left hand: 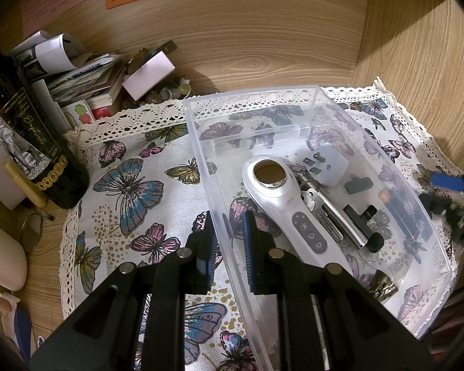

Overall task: Organize rigid objects
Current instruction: 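Grasp the black-and-gold lighter upright with the right gripper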

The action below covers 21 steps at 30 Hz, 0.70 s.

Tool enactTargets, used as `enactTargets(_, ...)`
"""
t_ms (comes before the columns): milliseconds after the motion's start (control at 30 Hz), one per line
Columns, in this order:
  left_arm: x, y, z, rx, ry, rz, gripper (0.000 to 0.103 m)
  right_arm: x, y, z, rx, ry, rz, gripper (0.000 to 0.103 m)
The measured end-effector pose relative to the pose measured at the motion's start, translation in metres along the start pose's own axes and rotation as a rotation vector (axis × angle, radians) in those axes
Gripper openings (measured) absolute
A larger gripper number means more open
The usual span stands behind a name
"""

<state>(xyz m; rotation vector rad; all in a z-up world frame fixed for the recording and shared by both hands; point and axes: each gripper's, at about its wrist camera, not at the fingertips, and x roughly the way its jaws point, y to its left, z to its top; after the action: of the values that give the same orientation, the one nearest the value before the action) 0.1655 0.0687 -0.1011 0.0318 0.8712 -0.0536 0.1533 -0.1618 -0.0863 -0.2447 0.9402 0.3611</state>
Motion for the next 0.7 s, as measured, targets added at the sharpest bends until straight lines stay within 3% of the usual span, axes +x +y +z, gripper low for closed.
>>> enactTargets(267,0.000,-0.001,-0.001,0.005,0.001,0.000,0.015,0.036,0.003,-0.020,0.029,0.104,0.052,0.049)
enactTargets(300,0.000,-0.001,-0.002,0.006,0.002,-0.001,0.015,0.037,0.003,-0.021,0.028,0.099,0.047,0.047)
enactTargets(400,0.000,-0.001,-0.002,0.006,0.001,0.000,0.015,0.037,0.003,-0.020,0.021,0.079,0.028,0.022)
enactTargets(700,-0.001,-0.001,-0.003,0.006,0.002,-0.001,0.015,0.017,-0.004,-0.005,0.050,0.009,0.023,0.022)
